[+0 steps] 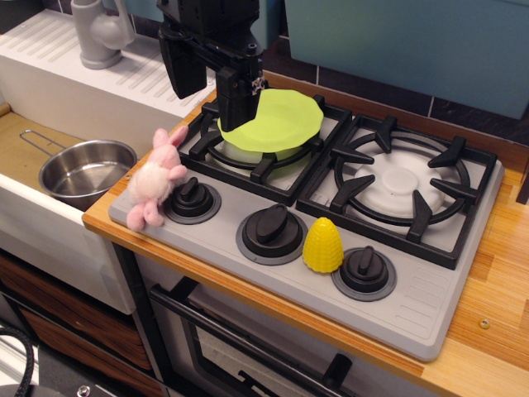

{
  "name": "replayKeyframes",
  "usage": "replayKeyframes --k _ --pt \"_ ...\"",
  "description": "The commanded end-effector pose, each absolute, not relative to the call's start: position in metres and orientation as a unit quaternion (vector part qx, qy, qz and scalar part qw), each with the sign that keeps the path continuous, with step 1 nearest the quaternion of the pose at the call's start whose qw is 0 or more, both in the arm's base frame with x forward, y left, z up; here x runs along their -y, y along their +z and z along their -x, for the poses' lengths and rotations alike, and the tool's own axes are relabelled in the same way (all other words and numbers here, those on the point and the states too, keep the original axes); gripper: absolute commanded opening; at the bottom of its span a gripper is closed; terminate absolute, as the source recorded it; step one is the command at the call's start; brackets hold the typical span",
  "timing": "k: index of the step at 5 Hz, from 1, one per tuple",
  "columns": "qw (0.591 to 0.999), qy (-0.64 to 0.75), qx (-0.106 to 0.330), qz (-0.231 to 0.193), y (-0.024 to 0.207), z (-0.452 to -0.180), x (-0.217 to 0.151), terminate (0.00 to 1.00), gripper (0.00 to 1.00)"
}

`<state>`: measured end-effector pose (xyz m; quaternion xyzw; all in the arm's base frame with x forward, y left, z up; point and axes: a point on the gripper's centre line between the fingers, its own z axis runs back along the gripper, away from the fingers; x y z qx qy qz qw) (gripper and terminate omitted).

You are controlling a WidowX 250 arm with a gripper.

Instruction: End effector reaching corn

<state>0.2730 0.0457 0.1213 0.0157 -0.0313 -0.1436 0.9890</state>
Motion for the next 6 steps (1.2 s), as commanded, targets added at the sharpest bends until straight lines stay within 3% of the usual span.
replayKeyframes --k 1,6 --pt "0.989 -0.144 0.031 -0.016 0.121 -0.273 -0.046 0.0 1.0" --pt "0.995 -0.082 0.034 -0.038 0.143 -0.25 0.036 0.0 1.0"
